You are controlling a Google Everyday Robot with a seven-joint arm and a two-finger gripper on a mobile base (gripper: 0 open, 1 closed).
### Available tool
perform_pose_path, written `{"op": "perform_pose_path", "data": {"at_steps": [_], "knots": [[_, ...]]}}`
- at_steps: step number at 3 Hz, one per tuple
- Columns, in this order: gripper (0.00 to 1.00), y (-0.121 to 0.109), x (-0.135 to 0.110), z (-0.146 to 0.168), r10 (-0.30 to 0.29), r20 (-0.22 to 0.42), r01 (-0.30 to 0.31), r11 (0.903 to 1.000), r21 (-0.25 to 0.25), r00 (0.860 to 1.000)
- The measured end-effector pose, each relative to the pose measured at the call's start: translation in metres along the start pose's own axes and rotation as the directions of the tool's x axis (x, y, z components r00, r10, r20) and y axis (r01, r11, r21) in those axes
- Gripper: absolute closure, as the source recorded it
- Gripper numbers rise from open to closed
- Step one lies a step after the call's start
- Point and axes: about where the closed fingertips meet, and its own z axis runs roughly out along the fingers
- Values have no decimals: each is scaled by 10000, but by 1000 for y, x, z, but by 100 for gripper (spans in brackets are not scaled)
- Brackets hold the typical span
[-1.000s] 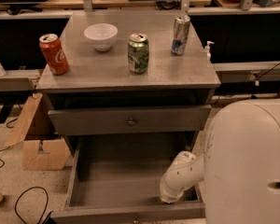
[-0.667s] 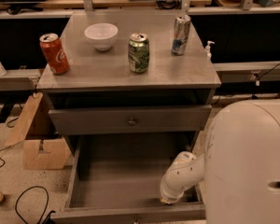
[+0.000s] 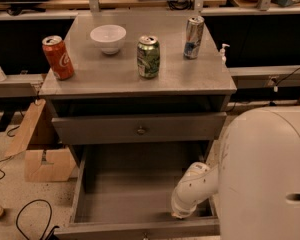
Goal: Open middle drawer
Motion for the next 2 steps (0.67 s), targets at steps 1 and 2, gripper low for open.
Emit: {"op": "perform_pose_path", "data": {"at_steps": [1, 2], "knots": [[22, 1, 0, 1, -2, -2, 2, 10000, -16, 10000], [0, -5, -2, 2, -4, -4, 4, 10000, -31, 10000]]}}
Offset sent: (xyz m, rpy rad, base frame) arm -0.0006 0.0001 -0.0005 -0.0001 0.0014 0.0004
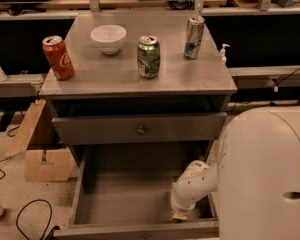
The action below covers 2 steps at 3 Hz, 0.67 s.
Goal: Open middle drawer
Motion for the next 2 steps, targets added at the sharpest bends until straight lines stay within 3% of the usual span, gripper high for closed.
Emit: {"op": "perform_pose_path", "data": {"at_steps": [1, 2], "knots": [[0, 0, 0, 0, 0, 0, 0, 10000, 0, 10000], [18, -1, 0, 0, 0, 0, 0, 10000, -1, 10000]]}}
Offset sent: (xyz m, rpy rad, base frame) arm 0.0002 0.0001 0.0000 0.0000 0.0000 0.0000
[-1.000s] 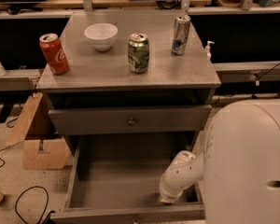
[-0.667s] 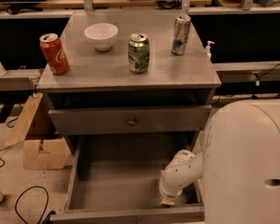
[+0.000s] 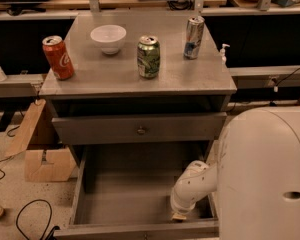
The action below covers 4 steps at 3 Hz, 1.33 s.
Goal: Open middle drawer
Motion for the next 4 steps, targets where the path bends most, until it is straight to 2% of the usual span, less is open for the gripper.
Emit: {"op": "perform_pose_path", "data": {"at_steps": [1, 2, 3, 4], "knots": [[41, -3, -3, 2, -73, -126, 72, 9999, -120, 9999], [64, -23, -2, -21, -181, -259, 187, 9996, 217, 9995], [88, -40, 9, -71, -434, -432, 466, 9959, 781, 9981], [100, -55, 21, -148, -583, -539, 656, 9872, 1457, 9968]]}}
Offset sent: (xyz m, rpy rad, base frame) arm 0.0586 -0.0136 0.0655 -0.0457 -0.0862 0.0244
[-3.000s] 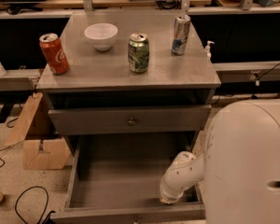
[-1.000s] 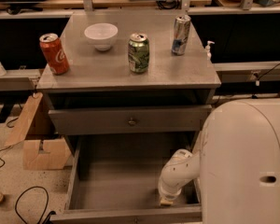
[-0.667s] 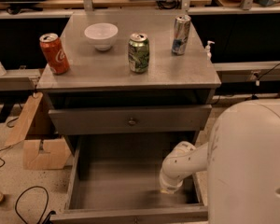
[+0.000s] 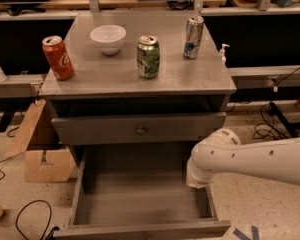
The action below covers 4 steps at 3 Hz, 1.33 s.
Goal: Open middle drawer
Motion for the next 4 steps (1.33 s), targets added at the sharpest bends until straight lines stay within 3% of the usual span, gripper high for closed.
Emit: {"op": "perform_pose_path", "data": {"at_steps": [2, 3, 4], "knots": [[100, -31, 8, -199, -351, -466, 398, 9937, 1045, 9983], [100, -11, 3, -282, -457, -478, 531, 9842, 1687, 9978], [100, 42, 13, -353, -375, -248, 427, 9646, 2603, 9990]]}}
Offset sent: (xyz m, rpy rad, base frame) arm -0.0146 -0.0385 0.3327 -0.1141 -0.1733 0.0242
